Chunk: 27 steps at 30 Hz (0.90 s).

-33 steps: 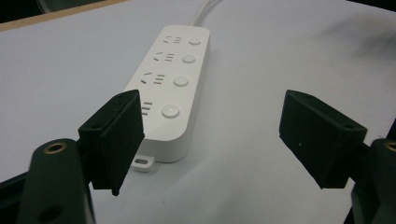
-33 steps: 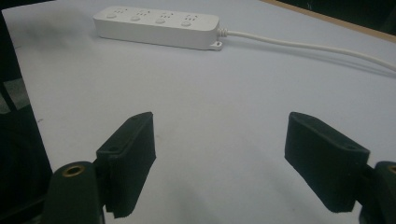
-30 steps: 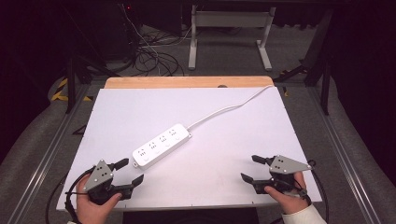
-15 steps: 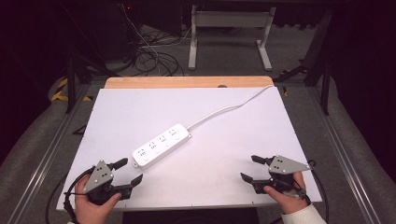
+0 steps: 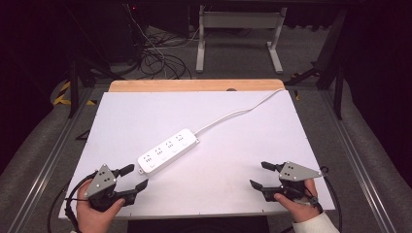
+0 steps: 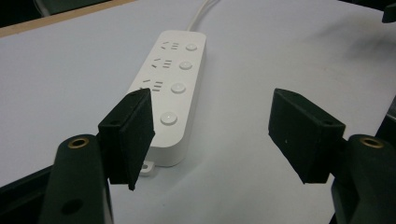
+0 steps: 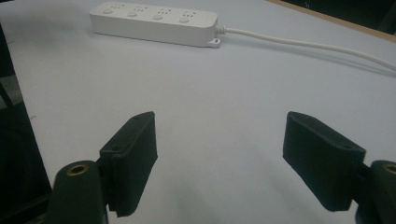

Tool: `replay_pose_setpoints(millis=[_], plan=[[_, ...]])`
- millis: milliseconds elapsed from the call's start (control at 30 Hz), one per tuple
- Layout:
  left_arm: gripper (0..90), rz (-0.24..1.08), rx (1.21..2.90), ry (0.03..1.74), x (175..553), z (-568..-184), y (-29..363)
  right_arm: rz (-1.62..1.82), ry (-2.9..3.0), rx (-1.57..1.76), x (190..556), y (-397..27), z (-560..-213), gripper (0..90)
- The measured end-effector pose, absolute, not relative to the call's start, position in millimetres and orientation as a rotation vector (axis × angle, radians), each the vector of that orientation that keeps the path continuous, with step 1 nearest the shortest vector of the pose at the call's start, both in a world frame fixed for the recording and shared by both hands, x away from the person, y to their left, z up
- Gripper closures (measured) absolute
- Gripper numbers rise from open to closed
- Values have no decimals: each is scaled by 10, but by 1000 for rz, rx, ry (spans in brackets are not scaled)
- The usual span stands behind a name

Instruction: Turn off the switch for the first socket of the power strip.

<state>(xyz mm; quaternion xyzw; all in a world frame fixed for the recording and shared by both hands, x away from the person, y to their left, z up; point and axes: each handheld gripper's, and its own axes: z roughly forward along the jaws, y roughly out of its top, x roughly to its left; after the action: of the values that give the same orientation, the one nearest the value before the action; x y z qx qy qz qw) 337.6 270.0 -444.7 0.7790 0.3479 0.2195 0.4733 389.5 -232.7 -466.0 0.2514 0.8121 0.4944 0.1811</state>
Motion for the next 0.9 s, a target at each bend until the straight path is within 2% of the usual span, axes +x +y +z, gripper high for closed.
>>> replay_pose_setpoints(millis=[300, 900], plan=[[317, 478, 1946, 887, 3466, -4404, 2668, 1393, 2302, 714, 3902, -2318, -4675, 268], [326, 464, 1947, 849, 3686, -4149, 2446, 1390, 2313, 713, 3901, -2313, -4688, 267]])
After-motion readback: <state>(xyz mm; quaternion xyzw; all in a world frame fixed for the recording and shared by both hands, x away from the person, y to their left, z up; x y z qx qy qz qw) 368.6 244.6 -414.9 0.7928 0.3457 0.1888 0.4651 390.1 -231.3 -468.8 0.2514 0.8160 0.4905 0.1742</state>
